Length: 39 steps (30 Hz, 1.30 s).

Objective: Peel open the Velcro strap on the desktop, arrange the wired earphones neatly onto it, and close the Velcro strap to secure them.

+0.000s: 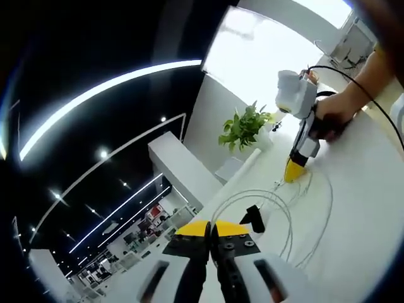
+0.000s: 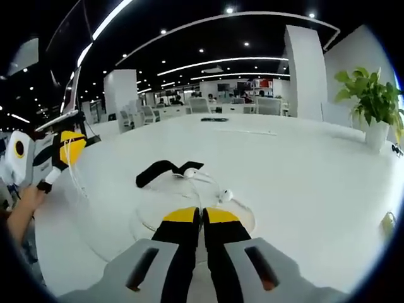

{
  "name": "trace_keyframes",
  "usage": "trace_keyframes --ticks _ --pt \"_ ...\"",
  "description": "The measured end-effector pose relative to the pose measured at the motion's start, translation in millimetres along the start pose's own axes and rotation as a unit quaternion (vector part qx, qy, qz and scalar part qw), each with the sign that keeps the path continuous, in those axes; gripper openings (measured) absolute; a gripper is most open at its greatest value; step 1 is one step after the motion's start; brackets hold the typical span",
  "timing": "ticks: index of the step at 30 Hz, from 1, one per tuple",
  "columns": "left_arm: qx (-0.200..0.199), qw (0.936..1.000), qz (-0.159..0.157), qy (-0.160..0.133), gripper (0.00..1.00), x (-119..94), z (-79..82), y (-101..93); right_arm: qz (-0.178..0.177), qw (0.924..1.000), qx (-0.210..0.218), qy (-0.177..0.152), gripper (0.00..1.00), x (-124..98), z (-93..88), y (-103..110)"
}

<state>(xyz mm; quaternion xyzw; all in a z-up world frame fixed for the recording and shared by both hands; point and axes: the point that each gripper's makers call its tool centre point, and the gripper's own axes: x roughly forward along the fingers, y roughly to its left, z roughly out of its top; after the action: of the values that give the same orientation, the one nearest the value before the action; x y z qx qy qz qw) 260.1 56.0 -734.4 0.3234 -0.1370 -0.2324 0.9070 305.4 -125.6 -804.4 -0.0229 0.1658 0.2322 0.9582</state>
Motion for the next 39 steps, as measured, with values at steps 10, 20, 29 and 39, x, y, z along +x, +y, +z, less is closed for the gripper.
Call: trace_keyframes --ticks 10,20,29,39 --pt "-0.042 0.9990 0.013 0.002 0.05 -6 0.7 2.6 0.014 0.9991 0.029 -0.029 0.05 -3 10.7 10" --pt "-0.067 0.9977 0.010 0.000 0.05 -5 1.8 2.1 0.033 0.9979 0.031 -0.046 0.05 -2 20.1 34" --pt "-0.042 0.9991 -0.007 -0.002 0.05 8 5.0 -4.5 0.047 0.9971 0.031 -0.052 0.05 -1 22.4 49" --pt "-0.013 0.9998 -0.003 -0.014 0.05 10 9.2 -10.1 0.054 0.9953 0.061 -0.052 0.05 -2 17.3 48"
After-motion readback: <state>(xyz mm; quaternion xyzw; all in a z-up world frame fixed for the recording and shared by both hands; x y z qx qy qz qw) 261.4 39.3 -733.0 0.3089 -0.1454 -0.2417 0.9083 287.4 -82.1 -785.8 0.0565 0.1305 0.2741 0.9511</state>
